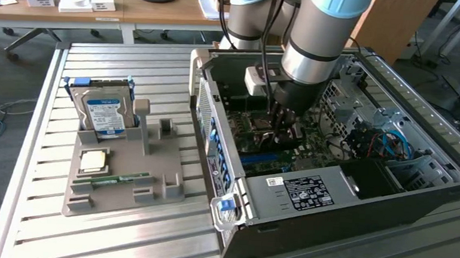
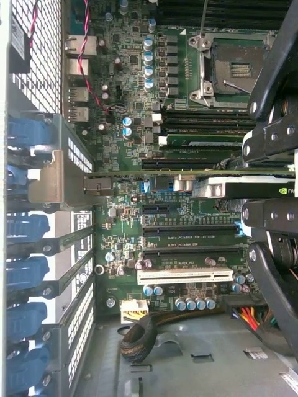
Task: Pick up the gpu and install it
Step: 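Insert the gpu into the slot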
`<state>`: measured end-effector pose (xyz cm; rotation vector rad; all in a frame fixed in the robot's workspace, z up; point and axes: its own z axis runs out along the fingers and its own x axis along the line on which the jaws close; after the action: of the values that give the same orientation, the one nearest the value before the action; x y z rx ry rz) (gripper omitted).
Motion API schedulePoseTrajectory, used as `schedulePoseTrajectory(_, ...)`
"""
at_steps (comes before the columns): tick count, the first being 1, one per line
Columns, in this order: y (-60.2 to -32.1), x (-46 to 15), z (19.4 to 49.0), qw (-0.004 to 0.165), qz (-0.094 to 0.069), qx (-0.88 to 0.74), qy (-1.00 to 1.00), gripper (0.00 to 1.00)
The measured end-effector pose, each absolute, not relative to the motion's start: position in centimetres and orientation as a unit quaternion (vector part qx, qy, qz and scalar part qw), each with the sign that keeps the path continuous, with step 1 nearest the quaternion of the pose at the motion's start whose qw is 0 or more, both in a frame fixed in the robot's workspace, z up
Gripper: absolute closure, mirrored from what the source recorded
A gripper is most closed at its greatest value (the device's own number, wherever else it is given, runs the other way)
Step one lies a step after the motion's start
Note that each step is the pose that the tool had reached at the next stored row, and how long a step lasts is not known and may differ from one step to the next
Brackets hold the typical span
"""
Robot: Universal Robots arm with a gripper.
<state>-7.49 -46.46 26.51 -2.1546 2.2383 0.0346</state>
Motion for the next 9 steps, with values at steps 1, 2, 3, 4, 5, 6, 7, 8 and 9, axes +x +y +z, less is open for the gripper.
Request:
schedulePoseTrajectory(1, -46.46, -7.51, 26.50, 0.017, 0.011, -0.693, 0.720, 0.73)
schedulePoseTrajectory(2, -46.47, -7.52, 26.51, 0.017, 0.011, -0.693, 0.720, 0.73)
schedulePoseTrajectory(3, -46.48, -7.53, 26.51, 0.017, 0.011, -0.693, 0.720, 0.73)
schedulePoseTrajectory(4, -46.49, -7.53, 26.51, 0.017, 0.011, -0.693, 0.720, 0.73)
schedulePoseTrajectory(5, -46.51, -7.54, 26.51, 0.017, 0.011, -0.693, 0.720, 0.73)
schedulePoseTrajectory(6, -46.53, -7.55, 26.50, 0.017, 0.011, -0.693, 0.720, 0.73)
schedulePoseTrajectory(7, -46.54, -7.55, 26.51, 0.017, 0.011, -0.693, 0.720, 0.73)
schedulePoseTrajectory(8, -46.54, -7.55, 26.51, 0.017, 0.011, -0.693, 0.720, 0.73)
schedulePoseTrajectory(9, -46.54, -7.55, 26.50, 0.017, 0.011, -0.693, 0.720, 0.73)
